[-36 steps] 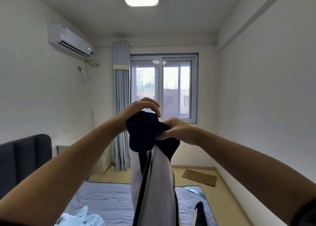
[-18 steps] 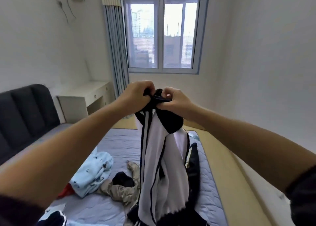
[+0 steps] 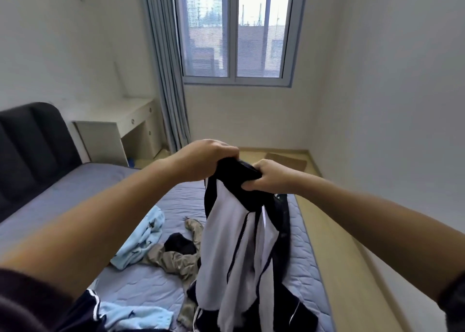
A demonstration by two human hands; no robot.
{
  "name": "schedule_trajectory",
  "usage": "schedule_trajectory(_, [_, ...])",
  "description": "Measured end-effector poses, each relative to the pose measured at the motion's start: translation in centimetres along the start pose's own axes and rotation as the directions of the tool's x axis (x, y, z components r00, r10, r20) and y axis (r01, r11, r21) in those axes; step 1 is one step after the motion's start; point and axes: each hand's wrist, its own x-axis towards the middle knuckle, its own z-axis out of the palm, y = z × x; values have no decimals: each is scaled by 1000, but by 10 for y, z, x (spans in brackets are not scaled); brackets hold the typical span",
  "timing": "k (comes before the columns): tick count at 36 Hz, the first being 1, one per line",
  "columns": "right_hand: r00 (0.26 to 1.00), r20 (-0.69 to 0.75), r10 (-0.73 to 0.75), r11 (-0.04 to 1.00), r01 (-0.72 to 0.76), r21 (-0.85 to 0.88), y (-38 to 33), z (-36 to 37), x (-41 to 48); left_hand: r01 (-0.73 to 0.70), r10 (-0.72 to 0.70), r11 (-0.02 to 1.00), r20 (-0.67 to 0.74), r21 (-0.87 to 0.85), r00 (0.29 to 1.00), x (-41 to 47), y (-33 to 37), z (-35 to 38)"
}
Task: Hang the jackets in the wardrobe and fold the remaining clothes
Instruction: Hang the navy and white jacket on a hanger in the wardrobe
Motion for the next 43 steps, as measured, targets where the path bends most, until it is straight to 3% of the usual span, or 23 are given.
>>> schedule_trajectory(6, [998,51,-39,984,48,-174,9,8,-13,-111,101,985,85,128,991,-7,2,-2])
schedule_trajectory(9, [999,39,12,981,-4,-195,12,7,-16,-116,117,971,7,208,993,-14,2,0])
schedule_trajectory(12, [998,-35,44,999,-45,-20,9,13,-18,-51,74,949,-64,311,995,-22,-5,3])
schedule_trajectory(14, [996,-82,38,989,-26,149,3,21,-18,66,-47,943,-66,325,997,-28,-2,11])
schedule_trajectory(17, [987,-157,39,950,13,313,-8,32,-18,259,-237,946,-130,196,963,-41,16,35])
schedule_trajectory(19, [981,-189,42,925,33,379,-12,34,-20,335,-345,938,-159,-89,925,-51,34,52])
schedule_trajectory(21, [986,-166,31,905,43,423,-13,35,-25,332,-397,882,-147,-334,906,-57,48,65])
schedule_trajectory(24, [994,-102,30,905,16,425,-14,39,-37,262,-393,830,-184,-492,901,-58,64,71])
schedule_trajectory(26, [994,-106,39,897,12,442,-11,42,-43,240,-421,737,-153,-632,894,-58,73,69])
schedule_trajectory(28, [990,-124,64,880,3,475,-7,46,-48,287,-447,722,-109,-630,888,-59,80,73])
schedule_trajectory(33, [980,-181,89,917,-9,399,2,58,-66,386,-514,782,-156,-488,844,-63,90,82])
schedule_trajectory(37, [971,-148,188,901,-110,419,20,49,-87,431,-549,789,-189,-438,814,-75,87,73])
schedule_trajectory(39, [960,-128,250,839,-149,524,27,41,-97,419,-553,781,-202,-463,808,-80,86,64])
schedule_trajectory(43, [946,-94,310,617,-125,777,24,22,-108,400,-529,791,-189,-463,827,-80,78,36])
